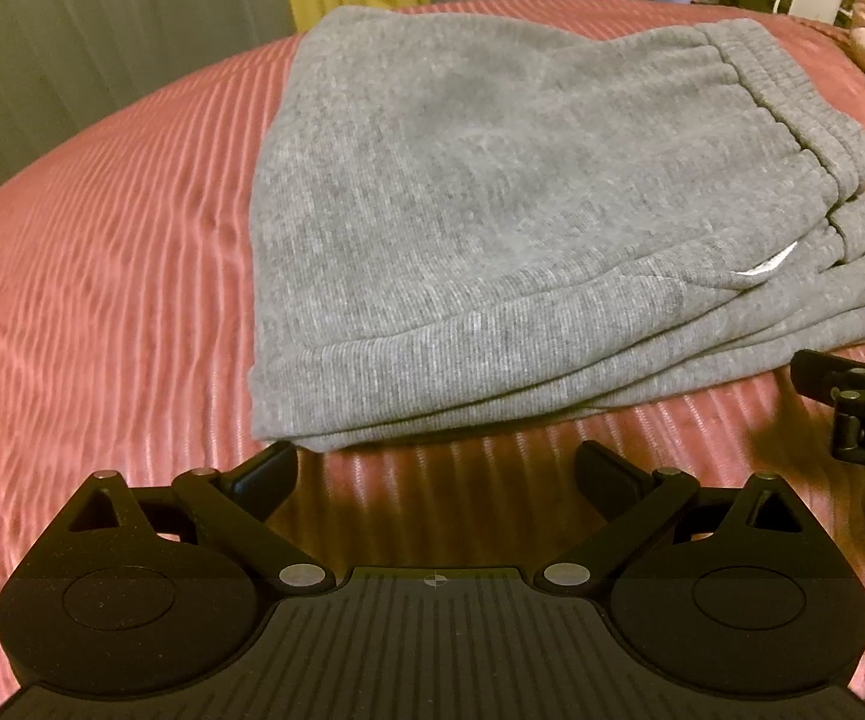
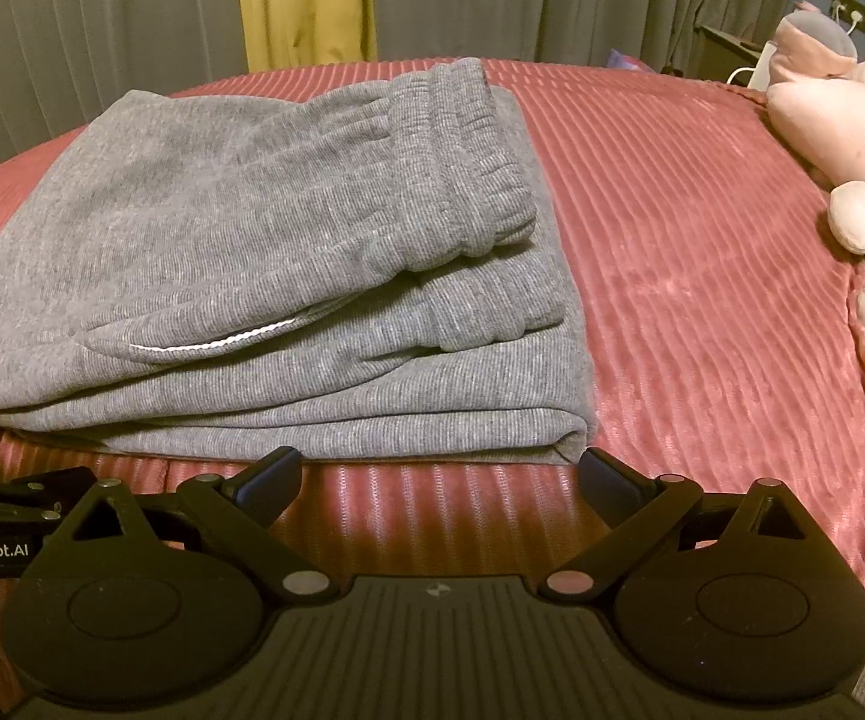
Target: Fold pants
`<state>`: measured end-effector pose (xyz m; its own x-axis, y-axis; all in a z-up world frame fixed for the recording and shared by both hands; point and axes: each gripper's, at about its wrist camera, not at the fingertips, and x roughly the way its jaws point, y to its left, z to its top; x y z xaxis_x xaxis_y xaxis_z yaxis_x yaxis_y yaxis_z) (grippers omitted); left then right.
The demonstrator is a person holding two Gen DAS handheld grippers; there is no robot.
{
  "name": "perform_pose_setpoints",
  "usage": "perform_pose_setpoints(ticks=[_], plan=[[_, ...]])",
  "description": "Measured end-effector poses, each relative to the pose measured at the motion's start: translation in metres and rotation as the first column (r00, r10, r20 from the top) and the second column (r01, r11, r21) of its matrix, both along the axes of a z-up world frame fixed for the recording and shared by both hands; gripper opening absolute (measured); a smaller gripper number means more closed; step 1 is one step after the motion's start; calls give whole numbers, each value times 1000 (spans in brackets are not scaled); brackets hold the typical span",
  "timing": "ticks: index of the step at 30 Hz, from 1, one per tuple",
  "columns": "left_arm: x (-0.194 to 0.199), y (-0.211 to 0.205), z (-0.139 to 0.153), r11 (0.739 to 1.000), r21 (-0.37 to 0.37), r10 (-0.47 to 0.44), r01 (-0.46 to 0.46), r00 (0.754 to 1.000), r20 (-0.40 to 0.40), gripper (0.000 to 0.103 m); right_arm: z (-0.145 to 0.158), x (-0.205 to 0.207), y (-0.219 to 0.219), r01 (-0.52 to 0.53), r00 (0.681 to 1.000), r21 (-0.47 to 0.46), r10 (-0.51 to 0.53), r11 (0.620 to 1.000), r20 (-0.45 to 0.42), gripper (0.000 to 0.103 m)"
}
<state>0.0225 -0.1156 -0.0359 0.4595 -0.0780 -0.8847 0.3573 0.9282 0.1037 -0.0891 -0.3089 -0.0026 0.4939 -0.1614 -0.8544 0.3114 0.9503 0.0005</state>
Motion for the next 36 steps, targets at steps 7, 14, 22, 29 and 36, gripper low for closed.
perform_pose_setpoints(ticks=[7, 14, 22, 29, 36], plan=[[1, -1, 0, 1000, 0, -2, 2, 1000, -1, 102, 0, 0, 0, 0, 1000, -2, 0, 1000, 2, 99], [1, 0, 0, 1000, -2, 1, -1, 1000, -1, 102, 0, 0, 0, 1, 1000, -1, -1, 1000, 1, 99], [0, 3, 0, 1000, -4, 6, -6, 1000, -4, 102, 0, 0, -1, 0, 1000, -1, 0, 1000, 1, 99], [4, 4, 0, 1000, -6, 6, -6, 1000, -6, 102, 0, 0, -1, -1, 1000, -1, 1, 1000, 1, 99], [4, 3, 1, 1000, -1, 2, -2, 1000, -7, 102, 0, 0, -1, -1, 1000, -2, 1, 1000, 1, 99]])
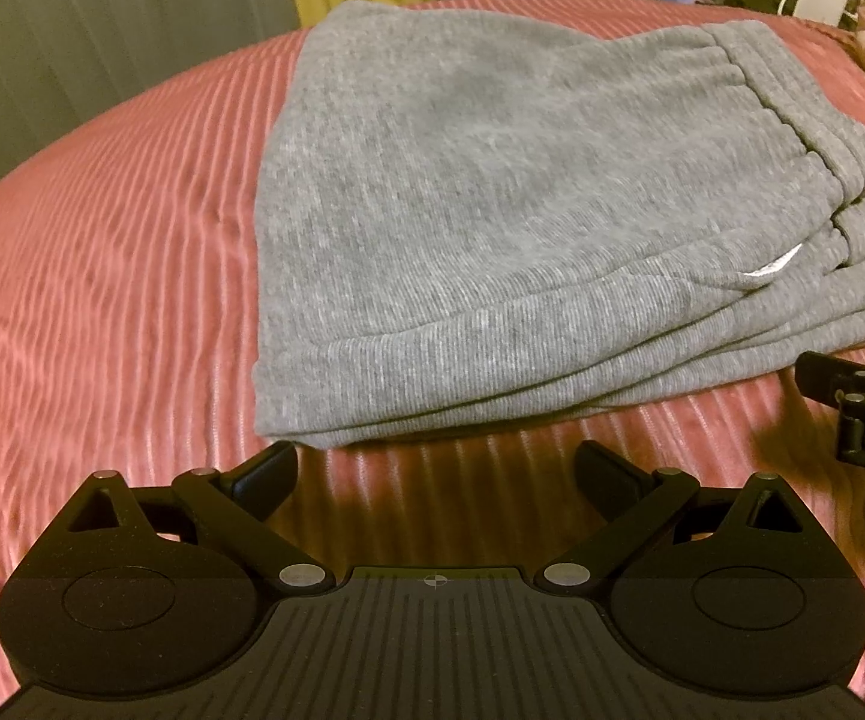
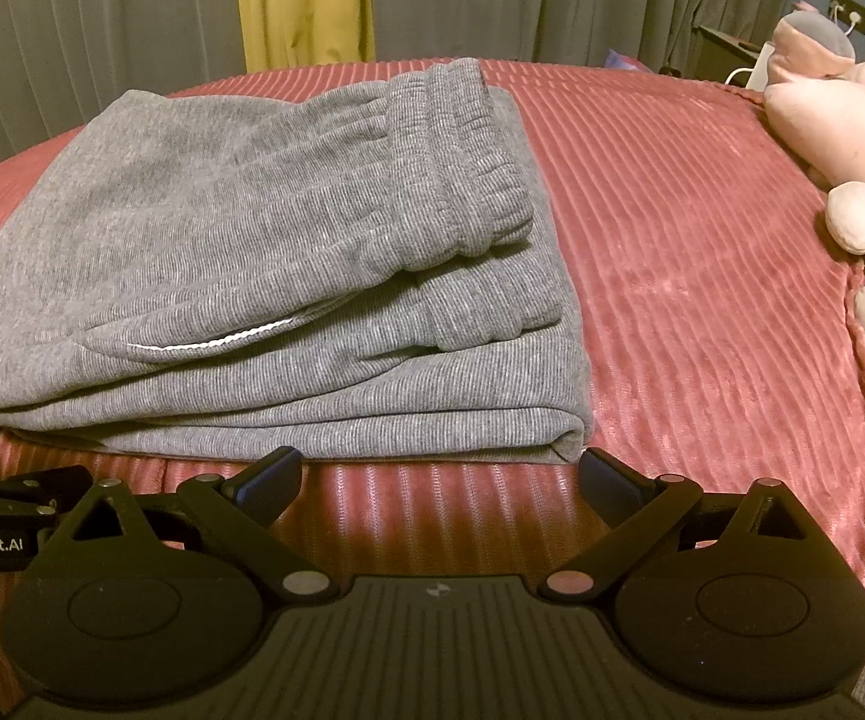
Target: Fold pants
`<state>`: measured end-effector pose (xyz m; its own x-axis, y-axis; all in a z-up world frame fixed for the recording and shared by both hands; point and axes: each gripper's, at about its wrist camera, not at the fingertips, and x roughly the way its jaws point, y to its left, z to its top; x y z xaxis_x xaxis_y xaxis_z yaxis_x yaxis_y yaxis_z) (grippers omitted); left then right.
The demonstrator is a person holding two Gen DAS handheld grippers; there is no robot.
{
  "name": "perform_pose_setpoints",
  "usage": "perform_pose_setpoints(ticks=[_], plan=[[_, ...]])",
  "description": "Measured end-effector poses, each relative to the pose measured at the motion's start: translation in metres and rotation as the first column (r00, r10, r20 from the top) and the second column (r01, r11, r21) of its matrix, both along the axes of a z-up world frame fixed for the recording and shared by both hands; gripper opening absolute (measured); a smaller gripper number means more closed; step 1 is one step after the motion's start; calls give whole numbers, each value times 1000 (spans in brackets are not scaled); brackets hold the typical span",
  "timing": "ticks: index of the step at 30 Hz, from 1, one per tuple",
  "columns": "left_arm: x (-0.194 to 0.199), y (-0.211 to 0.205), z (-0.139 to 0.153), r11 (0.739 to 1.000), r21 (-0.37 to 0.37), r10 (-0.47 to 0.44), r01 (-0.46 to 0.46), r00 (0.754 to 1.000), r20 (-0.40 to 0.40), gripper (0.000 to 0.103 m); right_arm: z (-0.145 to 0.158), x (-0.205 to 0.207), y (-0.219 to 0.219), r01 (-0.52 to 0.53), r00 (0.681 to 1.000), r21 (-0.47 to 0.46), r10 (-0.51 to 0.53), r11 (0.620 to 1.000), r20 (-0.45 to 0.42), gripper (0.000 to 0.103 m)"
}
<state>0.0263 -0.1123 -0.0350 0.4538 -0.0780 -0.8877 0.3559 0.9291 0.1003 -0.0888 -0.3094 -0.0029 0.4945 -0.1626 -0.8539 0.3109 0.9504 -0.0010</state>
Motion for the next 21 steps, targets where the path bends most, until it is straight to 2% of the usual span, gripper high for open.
perform_pose_setpoints(ticks=[21], plan=[[1, -1, -1, 1000, 3, 1, -1, 1000, -5, 102, 0, -3, 0, 2, 1000, -4, -2, 1000, -6, 99]])
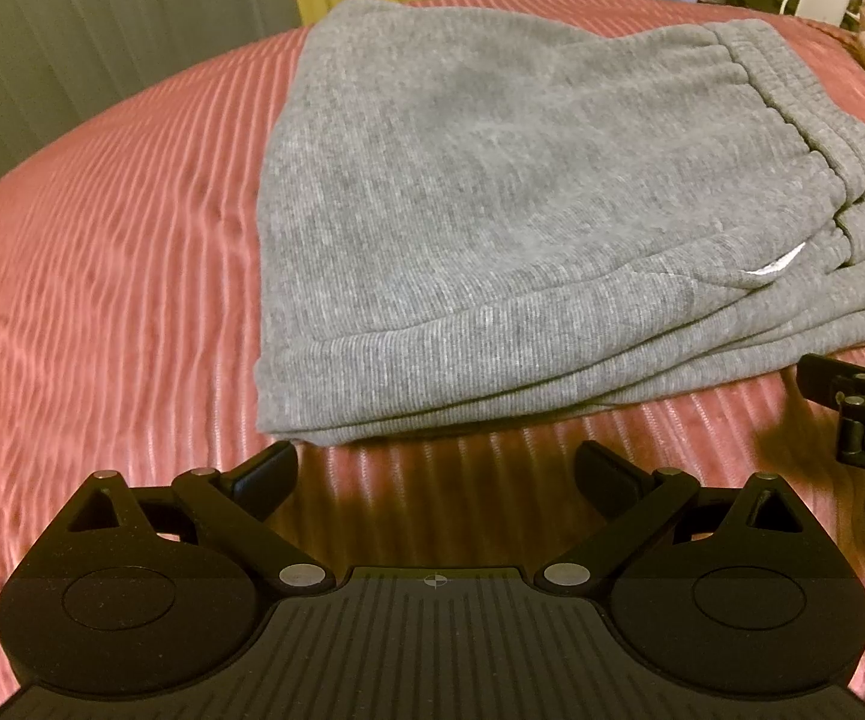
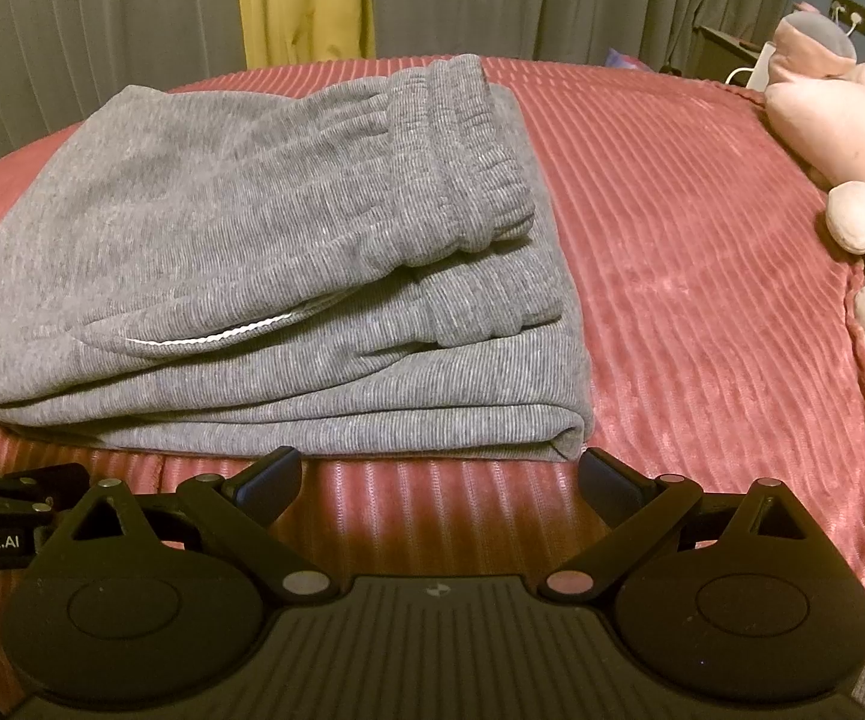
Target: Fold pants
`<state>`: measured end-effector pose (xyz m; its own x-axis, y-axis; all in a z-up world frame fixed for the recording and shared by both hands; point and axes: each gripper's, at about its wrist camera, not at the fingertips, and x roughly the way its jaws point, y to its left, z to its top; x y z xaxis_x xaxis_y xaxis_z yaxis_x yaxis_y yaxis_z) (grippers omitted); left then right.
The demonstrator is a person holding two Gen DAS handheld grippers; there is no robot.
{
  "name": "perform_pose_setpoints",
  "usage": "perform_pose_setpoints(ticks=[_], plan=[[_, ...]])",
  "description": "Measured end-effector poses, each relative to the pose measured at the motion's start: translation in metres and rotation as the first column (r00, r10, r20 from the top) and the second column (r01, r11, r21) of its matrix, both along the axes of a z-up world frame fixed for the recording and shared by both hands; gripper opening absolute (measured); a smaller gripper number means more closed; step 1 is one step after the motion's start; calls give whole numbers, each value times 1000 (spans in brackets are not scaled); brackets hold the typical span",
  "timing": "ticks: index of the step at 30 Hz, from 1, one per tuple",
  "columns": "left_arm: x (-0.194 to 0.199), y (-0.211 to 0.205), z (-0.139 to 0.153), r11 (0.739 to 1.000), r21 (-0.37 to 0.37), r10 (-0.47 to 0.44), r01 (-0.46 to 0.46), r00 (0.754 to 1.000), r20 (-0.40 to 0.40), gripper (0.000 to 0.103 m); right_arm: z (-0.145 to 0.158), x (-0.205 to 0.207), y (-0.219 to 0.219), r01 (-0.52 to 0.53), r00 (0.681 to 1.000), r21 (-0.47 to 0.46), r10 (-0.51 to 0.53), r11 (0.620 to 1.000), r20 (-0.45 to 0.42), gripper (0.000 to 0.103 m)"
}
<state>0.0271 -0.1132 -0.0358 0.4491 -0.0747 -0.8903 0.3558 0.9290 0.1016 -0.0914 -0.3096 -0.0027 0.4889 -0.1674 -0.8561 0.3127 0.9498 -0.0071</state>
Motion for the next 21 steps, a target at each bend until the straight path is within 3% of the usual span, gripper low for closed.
perform_pose_setpoints(ticks=[21], plan=[[-1, -1, 0, 1000, 1, 1, -1, 1000, 0, 102, -2, 1, 1, -3, 1000, -6, 3, 1000, -7, 99]])
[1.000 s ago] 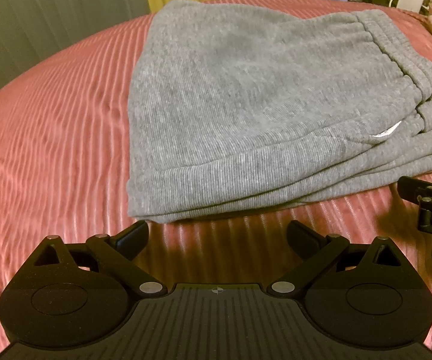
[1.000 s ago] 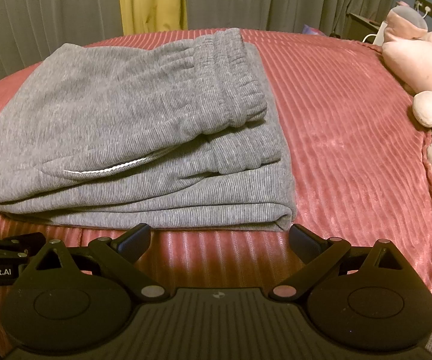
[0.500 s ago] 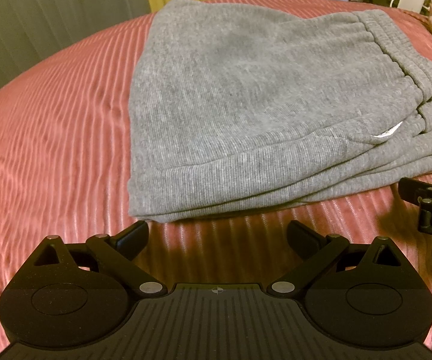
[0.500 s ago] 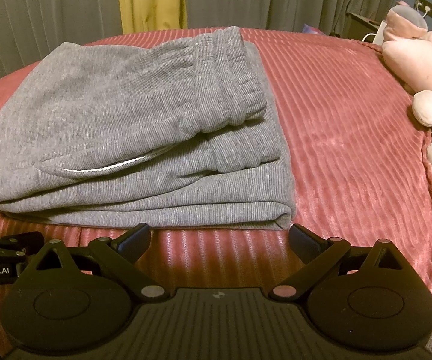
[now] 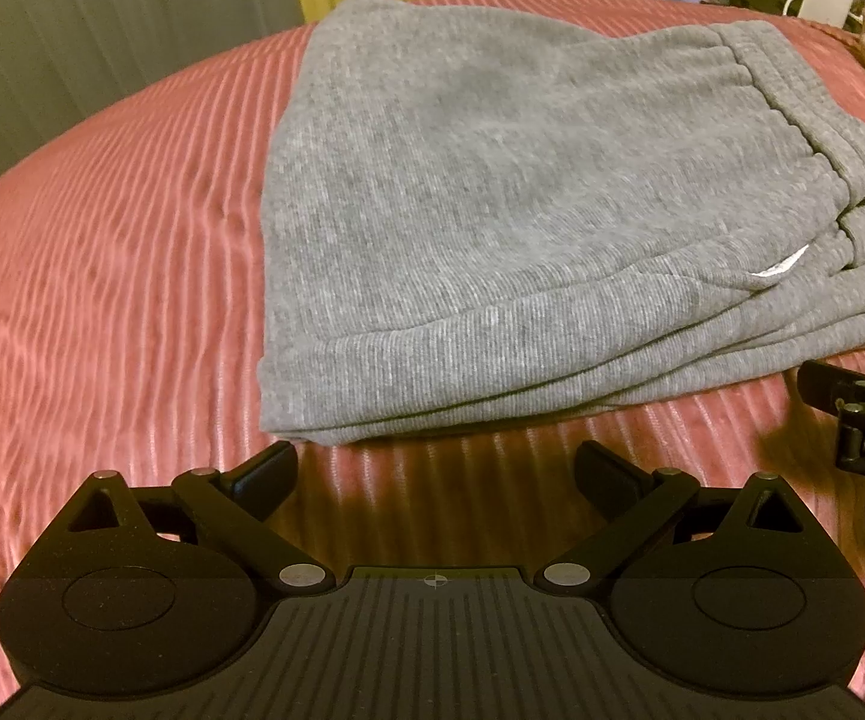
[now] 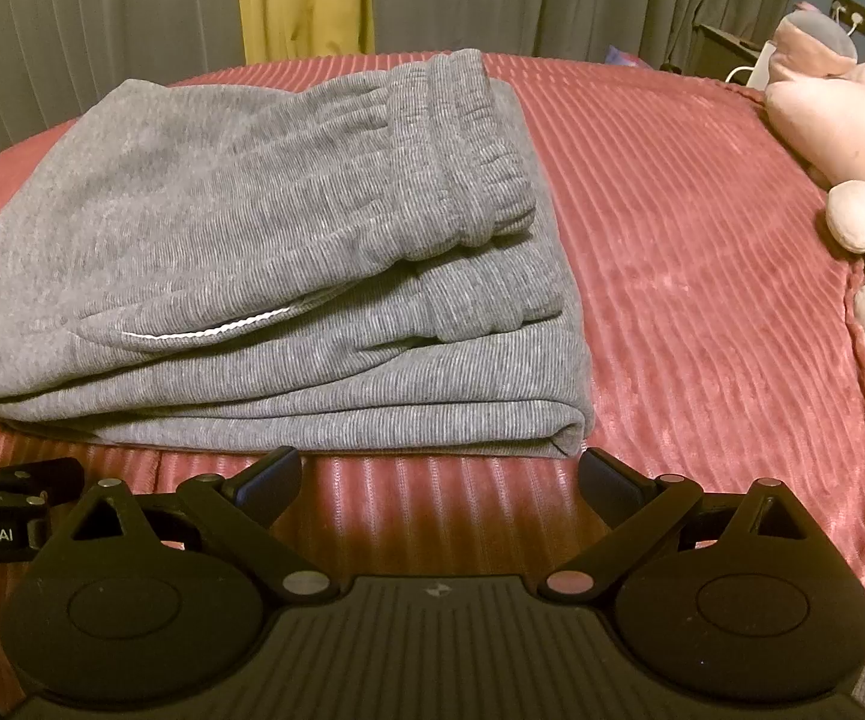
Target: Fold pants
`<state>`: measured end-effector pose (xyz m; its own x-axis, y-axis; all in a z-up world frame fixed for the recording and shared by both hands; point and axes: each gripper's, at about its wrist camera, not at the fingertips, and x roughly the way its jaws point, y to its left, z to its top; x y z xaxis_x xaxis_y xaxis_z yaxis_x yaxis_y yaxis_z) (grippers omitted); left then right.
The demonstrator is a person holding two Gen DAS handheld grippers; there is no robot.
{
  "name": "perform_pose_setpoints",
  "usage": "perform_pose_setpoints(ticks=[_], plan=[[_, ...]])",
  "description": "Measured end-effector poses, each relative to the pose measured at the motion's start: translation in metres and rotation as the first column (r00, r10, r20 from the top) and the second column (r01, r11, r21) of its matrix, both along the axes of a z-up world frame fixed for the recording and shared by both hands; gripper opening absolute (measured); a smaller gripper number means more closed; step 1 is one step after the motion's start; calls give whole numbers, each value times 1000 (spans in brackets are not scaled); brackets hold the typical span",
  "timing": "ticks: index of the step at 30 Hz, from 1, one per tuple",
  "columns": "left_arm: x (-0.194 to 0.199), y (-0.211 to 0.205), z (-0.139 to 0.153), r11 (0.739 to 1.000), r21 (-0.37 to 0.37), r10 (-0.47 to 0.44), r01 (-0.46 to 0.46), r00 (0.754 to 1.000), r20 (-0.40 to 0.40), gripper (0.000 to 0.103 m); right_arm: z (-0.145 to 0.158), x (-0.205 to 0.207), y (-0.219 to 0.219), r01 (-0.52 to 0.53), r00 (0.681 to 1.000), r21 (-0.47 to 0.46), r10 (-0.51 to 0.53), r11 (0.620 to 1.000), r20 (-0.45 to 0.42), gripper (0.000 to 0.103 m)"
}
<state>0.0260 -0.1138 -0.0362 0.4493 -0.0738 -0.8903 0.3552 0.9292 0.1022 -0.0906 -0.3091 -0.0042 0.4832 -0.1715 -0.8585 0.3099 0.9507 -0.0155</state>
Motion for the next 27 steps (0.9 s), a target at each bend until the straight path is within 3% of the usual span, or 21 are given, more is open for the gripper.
perform_pose_setpoints(ticks=[27], plan=[[1, 3, -1, 1000, 0, -2, 2, 1000, -2, 102, -2, 0, 0, -7, 1000, -5, 7, 1000, -6, 99]])
